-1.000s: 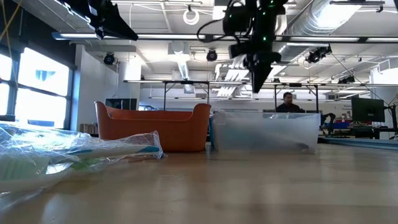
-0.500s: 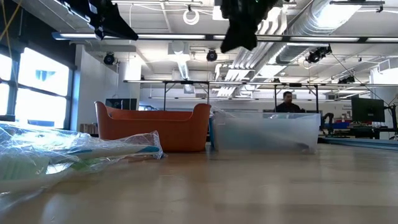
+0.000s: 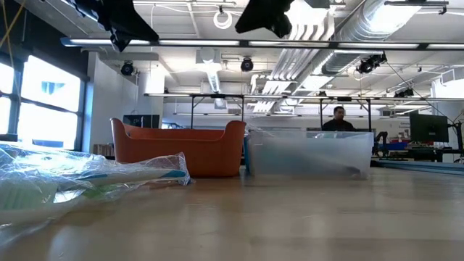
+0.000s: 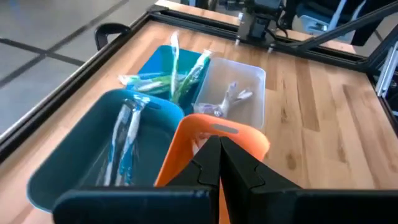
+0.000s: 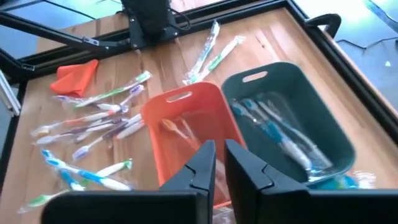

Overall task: Pick & Place Toothbrushes
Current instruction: Put the blue toothbrush into the left blue bin

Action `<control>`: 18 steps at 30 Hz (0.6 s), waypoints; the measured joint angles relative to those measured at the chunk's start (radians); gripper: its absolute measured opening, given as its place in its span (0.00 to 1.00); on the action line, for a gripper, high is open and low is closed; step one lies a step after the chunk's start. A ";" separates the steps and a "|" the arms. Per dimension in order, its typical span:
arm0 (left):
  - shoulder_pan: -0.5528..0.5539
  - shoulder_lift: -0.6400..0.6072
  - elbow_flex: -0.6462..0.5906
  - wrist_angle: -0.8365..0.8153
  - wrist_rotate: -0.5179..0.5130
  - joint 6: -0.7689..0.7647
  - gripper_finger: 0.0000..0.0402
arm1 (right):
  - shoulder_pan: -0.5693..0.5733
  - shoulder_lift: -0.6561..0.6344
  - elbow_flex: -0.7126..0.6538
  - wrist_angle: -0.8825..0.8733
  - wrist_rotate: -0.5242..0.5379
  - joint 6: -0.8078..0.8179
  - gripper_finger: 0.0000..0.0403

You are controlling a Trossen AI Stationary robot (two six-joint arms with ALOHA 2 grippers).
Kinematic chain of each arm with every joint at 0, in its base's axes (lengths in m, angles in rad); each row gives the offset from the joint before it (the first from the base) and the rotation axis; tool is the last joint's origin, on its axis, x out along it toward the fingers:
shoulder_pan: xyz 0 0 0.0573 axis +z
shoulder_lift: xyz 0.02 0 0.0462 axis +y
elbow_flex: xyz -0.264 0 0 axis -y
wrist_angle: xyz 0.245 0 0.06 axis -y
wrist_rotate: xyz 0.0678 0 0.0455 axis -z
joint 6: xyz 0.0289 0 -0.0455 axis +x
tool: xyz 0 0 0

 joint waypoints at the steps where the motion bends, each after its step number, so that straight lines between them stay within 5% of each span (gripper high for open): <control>1: -0.002 0.000 0.000 -0.002 0.003 -0.010 0.00 | 0.018 0.000 0.000 0.000 0.018 0.018 0.05; 11: -0.170 0.000 0.000 -0.028 -0.010 -0.027 0.00 | 0.228 0.000 0.000 0.023 0.264 0.185 0.01; 18: -0.311 0.000 0.000 -0.027 -0.150 -0.102 0.00 | 0.329 0.000 0.000 0.022 0.378 0.236 0.01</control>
